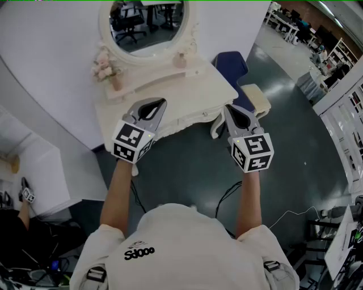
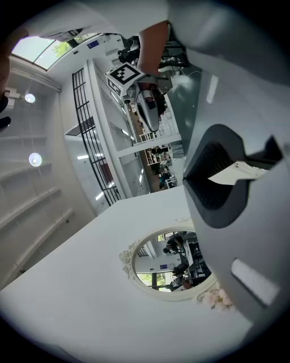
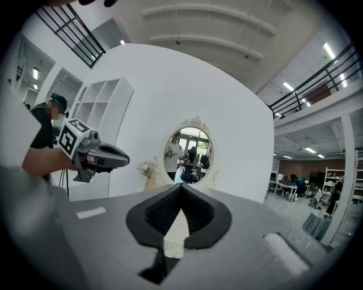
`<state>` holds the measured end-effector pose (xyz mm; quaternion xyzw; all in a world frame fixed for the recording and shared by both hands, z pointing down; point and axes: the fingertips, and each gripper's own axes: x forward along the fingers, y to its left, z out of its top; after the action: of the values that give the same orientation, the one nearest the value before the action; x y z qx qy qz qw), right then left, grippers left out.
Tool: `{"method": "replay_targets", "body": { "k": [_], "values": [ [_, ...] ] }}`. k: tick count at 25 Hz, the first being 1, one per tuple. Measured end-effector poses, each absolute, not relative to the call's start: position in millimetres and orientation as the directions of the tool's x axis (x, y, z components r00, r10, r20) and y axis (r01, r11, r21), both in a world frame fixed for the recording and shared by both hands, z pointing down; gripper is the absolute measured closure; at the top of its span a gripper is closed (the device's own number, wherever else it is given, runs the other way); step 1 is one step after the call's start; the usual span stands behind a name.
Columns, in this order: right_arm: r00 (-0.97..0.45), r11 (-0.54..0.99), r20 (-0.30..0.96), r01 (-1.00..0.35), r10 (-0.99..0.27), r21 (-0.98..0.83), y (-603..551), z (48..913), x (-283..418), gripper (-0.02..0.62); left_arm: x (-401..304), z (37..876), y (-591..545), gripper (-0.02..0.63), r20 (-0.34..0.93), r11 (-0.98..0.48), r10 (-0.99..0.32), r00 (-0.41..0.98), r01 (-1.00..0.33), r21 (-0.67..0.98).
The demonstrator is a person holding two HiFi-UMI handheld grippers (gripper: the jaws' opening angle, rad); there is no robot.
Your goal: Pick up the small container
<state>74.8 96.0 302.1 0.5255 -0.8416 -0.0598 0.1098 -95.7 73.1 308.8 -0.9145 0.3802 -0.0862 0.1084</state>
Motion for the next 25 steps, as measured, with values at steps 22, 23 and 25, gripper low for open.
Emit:
{"method": "replay_targets", "body": {
  "k": [22, 23, 25],
  "values": [
    [-0.504, 0.511, 0.086, -0.852, -0.86, 0.118, 81, 322, 134, 0.594, -39, 333, 76, 0.587, 0.108, -0.636, -0.768, 0.631, -0.733, -0.241],
    [-0.509, 0.517, 0.094, -0.848, -0.856, 0.118, 80, 325, 137, 0.594, -36, 335, 77, 0.587, 0.113, -0.633, -0.771, 0.626, -0.736, -0.241],
    [-0.505, 0.515, 0.107, -0.849, -0.856, 0.119, 74, 332, 142, 0.594, -32, 339, 76, 0.586, 0.122, -0.625, -0.778, 0.616, -0.742, -0.241]
  ]
}}
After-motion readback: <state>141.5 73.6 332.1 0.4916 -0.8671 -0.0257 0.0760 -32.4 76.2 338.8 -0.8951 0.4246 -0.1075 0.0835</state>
